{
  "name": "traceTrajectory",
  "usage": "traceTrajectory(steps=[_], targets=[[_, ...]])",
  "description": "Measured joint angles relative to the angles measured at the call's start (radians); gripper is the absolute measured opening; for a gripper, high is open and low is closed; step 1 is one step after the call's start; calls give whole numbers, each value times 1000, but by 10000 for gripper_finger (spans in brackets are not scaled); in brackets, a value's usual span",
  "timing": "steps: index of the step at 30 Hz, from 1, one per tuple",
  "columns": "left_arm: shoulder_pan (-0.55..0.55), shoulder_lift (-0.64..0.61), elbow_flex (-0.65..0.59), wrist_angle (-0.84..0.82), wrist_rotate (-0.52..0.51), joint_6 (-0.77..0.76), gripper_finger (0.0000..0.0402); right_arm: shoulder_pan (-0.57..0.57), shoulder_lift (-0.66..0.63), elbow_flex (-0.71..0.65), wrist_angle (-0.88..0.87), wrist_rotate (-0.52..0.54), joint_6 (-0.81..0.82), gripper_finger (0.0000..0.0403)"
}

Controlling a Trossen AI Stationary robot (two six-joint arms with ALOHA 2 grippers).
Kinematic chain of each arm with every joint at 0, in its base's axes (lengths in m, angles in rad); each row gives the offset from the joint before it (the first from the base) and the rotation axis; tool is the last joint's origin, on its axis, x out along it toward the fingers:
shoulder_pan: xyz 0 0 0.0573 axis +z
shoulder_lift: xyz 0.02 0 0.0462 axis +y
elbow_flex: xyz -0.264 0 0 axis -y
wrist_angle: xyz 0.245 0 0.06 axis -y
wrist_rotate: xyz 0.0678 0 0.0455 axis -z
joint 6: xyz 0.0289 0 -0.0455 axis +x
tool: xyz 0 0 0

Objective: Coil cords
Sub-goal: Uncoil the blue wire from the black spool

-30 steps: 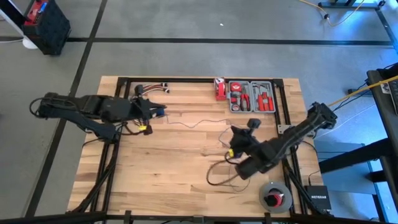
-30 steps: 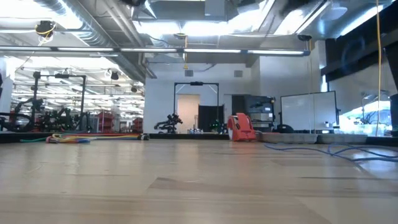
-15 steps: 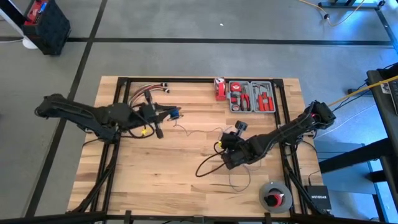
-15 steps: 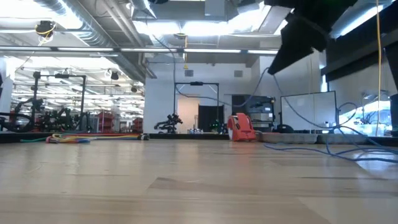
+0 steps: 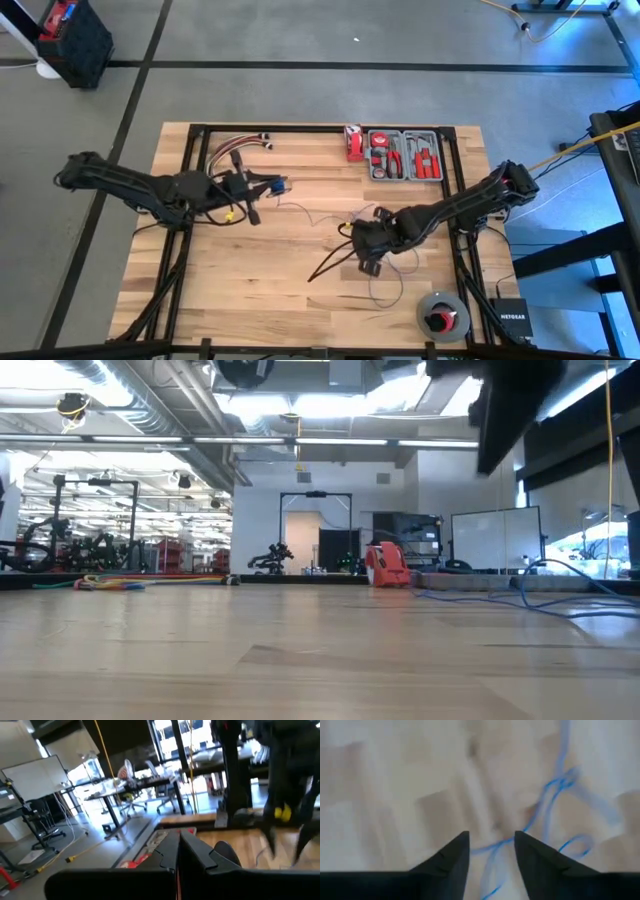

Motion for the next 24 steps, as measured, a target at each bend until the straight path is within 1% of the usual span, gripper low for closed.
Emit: traceTrajectory(steps=[2, 3, 4, 5, 6, 7, 9, 10, 11, 12, 13, 14, 17, 19, 20, 24], targets=[[0, 2, 0, -5, 1, 0, 4, 15, -2, 65, -57, -82, 30, 173], [0, 2, -1, -9, 0, 0, 5, 28, -2, 94, -68, -88, 33, 180], [0, 1, -2, -5, 0, 1, 5, 42, -2, 118, -65, -72, 13, 185], [0, 1, -1, 2, 0, 3, 5, 57, -2, 132, -45, -24, -29, 189], [0, 0, -1, 2, 0, 10, 5, 71, -3, 137, -7, 54, -89, 191], [2, 0, -1, 2, 0, 16, 5, 86, -3, 133, 48, 162, -154, 192], [2, -1, -1, 3, 0, 19, 5, 109, 3, 95, 224, 405, -288, 192], [2, 0, -1, 3, 0, 19, 5, 107, 9, 66, 342, 514, -352, 192], [2, 0, -1, 3, 0, 19, 5, 105, 20, 36, 458, 590, -410, 192], [2, 1, -1, 2, 0, 22, 5, 96, 35, 6, 577, 635, -476, 191], [2, 1, -1, 3, 0, 26, 5, 81, 51, -20, 693, 650, -554, 191], [2, 1, -1, 8, 0, 29, 5, 67, 70, -42, 802, 642, -626, 191], [2, 0, -1, 8, 0, 39, 5, 13, 138, -74, 1066, 518, -781, 191], [2, 0, -1, 7, 0, 39, 5, -23, 186, -76, 1173, 451, -842, 191], [2, 0, -1, 4, 0, 39, 5, -41, 208, -76, 1218, 435, -864, 190], [2, 0, -1, -2, 0, 28, 5, -108, 256, -77, 1289, 433, -907, 190]])
